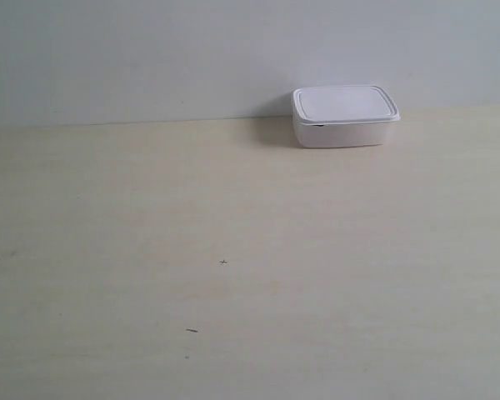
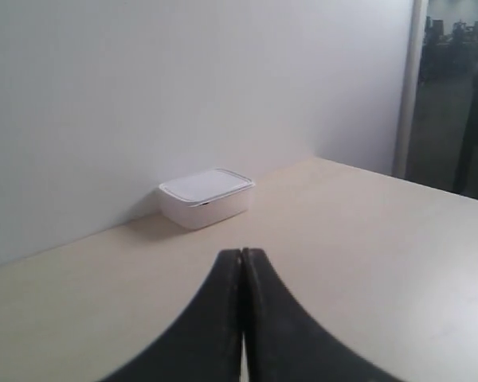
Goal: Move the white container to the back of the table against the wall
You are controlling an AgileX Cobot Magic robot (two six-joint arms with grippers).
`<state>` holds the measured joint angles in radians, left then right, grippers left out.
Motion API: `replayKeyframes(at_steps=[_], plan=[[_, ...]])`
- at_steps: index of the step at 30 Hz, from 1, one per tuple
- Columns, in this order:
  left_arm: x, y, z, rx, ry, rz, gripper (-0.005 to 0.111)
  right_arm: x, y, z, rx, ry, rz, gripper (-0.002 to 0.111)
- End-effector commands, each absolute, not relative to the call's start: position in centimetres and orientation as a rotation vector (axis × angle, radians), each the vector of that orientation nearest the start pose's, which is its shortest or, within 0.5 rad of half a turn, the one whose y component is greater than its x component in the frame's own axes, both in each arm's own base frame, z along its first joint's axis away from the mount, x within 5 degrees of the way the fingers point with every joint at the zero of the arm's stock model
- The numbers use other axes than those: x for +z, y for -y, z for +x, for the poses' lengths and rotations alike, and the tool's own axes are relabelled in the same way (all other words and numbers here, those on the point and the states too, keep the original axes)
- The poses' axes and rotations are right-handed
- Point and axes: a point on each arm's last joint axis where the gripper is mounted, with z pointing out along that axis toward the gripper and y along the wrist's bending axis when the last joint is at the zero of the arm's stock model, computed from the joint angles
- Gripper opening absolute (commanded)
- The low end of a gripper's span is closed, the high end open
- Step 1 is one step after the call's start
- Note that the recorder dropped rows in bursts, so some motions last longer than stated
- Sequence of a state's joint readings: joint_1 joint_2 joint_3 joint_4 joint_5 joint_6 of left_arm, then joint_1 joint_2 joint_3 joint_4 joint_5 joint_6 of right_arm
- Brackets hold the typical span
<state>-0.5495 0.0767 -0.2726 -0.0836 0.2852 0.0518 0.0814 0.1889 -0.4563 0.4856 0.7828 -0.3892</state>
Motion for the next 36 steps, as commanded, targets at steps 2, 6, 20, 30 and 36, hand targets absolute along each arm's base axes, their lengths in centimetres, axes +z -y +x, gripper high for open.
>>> replayKeyframes(at_steps=[2,6,20,30,36], plan=[[27.9,2.2,4.1,-0.363,-1.446,0.407,0.000,29.1,-2.7,4.8,0.320,-1.739,-0.206,0.000],[28.0,2.1,4.1,-0.313,-1.427,0.433,0.000,28.9,-2.5,5.0,0.310,-1.722,-0.187,0.000],[27.4,2.2,4.2,-0.304,-1.487,0.449,0.000,28.7,-2.6,5.0,0.320,-1.738,-0.191,0.000],[24.9,2.2,4.6,-0.255,-1.618,0.500,0.000,28.9,-1.7,5.8,0.251,-1.594,-0.091,0.000],[22.6,2.4,5.3,-0.127,-1.546,0.591,0.000,26.7,-1.0,6.6,0.105,-1.553,-0.093,0.000]])
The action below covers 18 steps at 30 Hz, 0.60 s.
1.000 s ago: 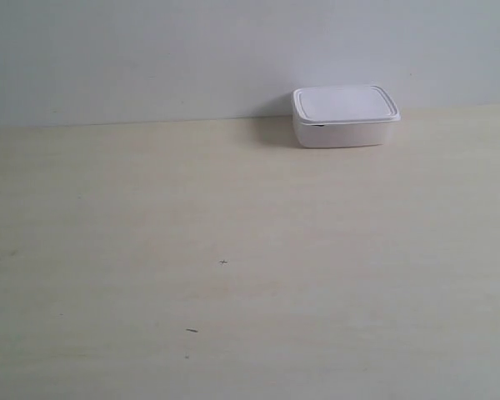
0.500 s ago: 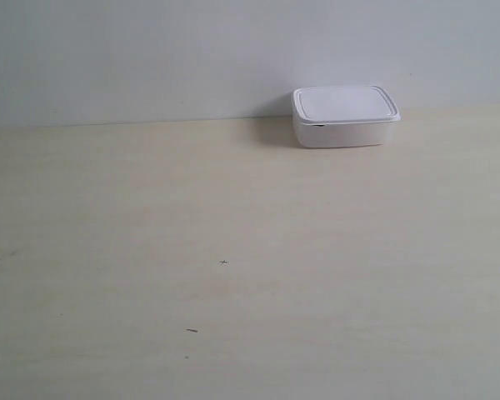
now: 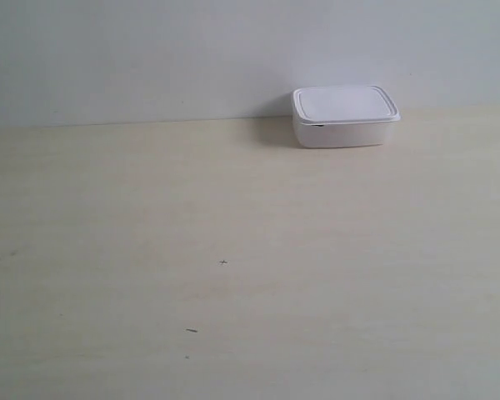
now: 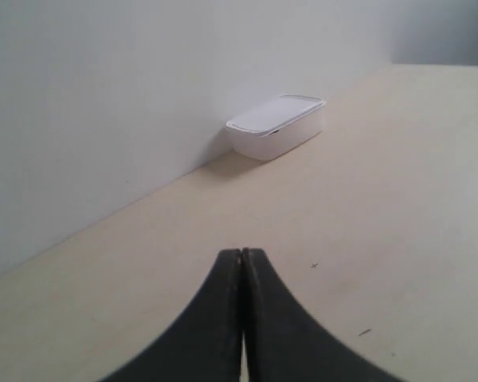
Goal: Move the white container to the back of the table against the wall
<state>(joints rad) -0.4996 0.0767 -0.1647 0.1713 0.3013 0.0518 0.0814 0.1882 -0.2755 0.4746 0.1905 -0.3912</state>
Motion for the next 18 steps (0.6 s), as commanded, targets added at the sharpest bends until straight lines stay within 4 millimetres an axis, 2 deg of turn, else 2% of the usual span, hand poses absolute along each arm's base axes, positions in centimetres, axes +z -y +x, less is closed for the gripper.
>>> replayKeyframes(at_steps=[1,7,13,18], plan=[[22.2,2.5,5.4,-0.136,-1.539,0.590,0.000,26.1,-0.9,6.7,0.089,-1.569,-0.107,0.000],[19.9,2.7,5.6,-0.126,-1.548,0.626,0.000,23.6,-0.6,7.1,0.012,-1.560,-0.113,0.000],[20.1,2.7,5.6,-0.114,-1.517,0.626,0.000,22.4,-0.4,7.2,-0.008,-1.548,-0.096,0.000],[19.9,2.5,5.7,-0.128,-1.561,0.568,0.000,21.5,-0.4,7.2,-0.009,-1.575,-0.098,0.000]])
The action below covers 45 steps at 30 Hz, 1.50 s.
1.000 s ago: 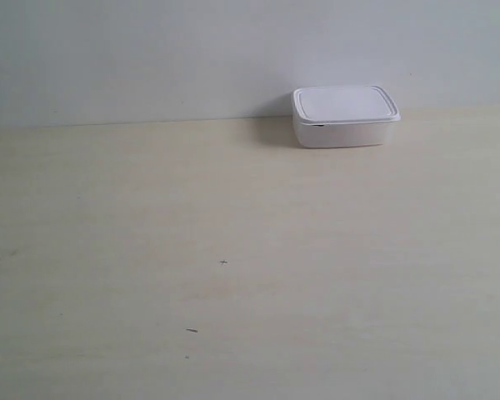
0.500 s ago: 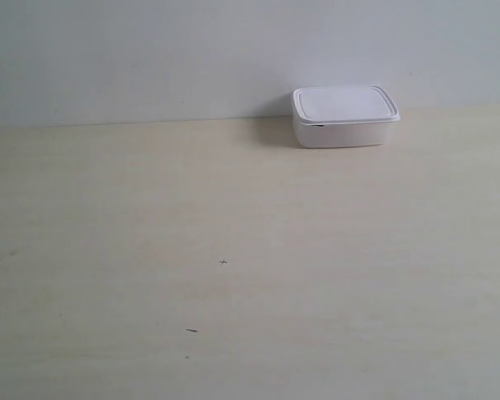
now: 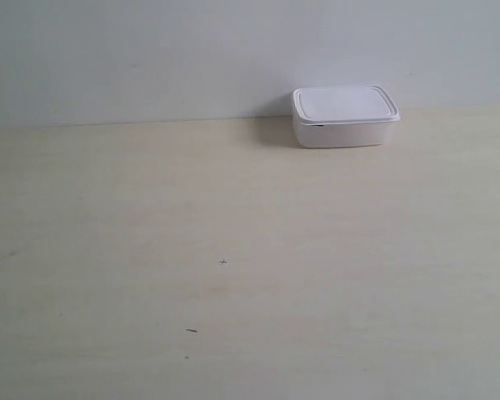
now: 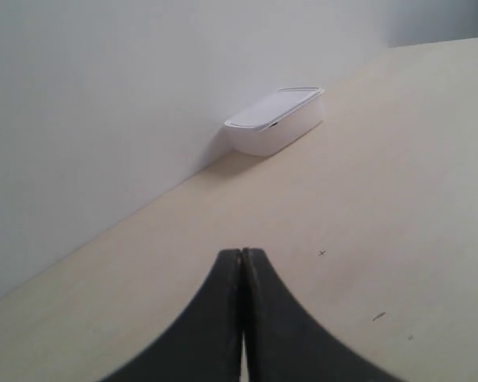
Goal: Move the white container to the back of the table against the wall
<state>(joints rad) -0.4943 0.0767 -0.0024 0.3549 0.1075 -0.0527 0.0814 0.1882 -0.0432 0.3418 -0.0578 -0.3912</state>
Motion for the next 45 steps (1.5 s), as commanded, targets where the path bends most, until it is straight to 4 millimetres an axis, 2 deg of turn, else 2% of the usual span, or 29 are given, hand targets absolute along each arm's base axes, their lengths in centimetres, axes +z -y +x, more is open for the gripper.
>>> replayKeyframes(at_steps=[1,8,13,16,20,23,26,29,38,45], plan=[[19.8,2.4,5.7,-0.131,-1.584,0.547,0.000,21.2,-0.4,7.2,-0.009,-1.582,-0.099,0.000],[18.7,1.7,5.8,-0.201,-1.776,0.319,0.000,20.8,-0.4,7.2,-0.009,-1.593,-0.099,0.000],[18.4,1.5,5.7,-0.253,-1.829,0.230,0.000,20.6,-0.5,7.2,-0.080,-1.609,-0.197,0.000],[18.2,1.6,5.7,-0.310,-1.864,0.172,0.000,20.6,-0.5,7.2,-0.081,-1.609,-0.199,0.000],[18.1,1.7,5.6,-0.340,-1.873,0.150,0.000,20.5,-0.5,7.2,-0.079,-1.620,-0.202,0.000],[18.0,1.8,5.5,-0.382,-1.899,0.114,0.000,19.8,-0.7,7.1,-0.063,-1.692,-0.224,0.000],[17.9,1.8,5.5,-0.381,-1.901,0.113,0.000,19.0,-0.8,7.0,-0.072,-1.778,-0.280,0.000],[17.9,1.8,5.5,-0.379,-1.900,0.114,0.000,18.9,-0.7,6.9,-0.119,-1.775,-0.327,0.000],[17.9,1.8,5.5,-0.379,-1.900,0.114,0.000,17.7,-0.8,6.6,-0.096,-1.908,-0.367,0.000],[17.8,1.8,5.5,-0.407,-1.916,0.091,0.000,17.7,-0.8,6.6,-0.096,-1.908,-0.367,0.000]])
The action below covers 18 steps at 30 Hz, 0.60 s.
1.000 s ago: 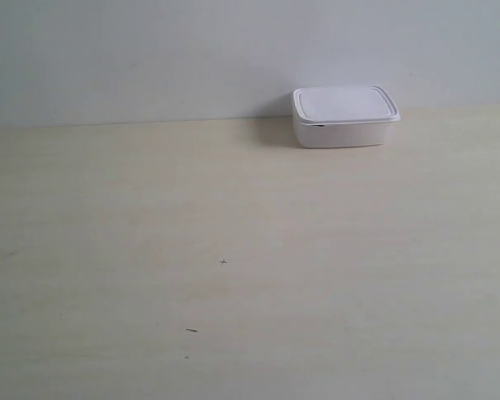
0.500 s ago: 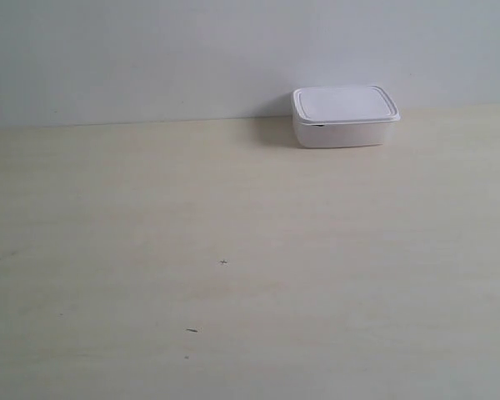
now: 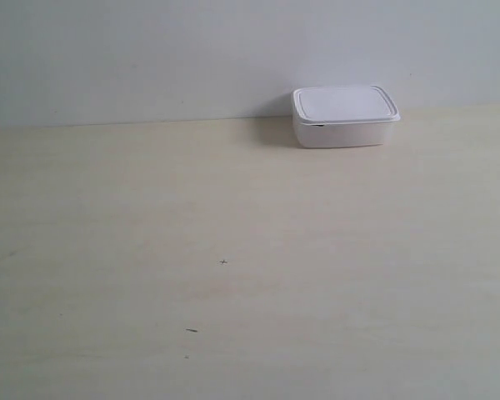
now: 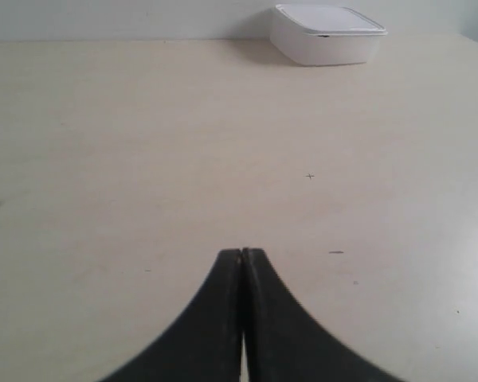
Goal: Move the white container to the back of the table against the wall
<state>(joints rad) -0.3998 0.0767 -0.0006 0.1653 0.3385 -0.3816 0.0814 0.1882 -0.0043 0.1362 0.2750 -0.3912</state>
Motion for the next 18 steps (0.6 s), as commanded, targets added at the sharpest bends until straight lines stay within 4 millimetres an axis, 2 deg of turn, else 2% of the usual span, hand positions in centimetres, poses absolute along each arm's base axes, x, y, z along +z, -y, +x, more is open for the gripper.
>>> replayKeyframes(at_steps=[1,18], plan=[[17.81,1.85,5.46,-0.409,-1.919,0.089,0.000,17.72,-0.85,6.56,-0.096,-1.908,-0.367,0.000],[17.81,1.85,5.46,-0.409,-1.919,0.089,0.000,17.72,-0.86,6.56,-0.090,-1.909,-0.362,0.000]])
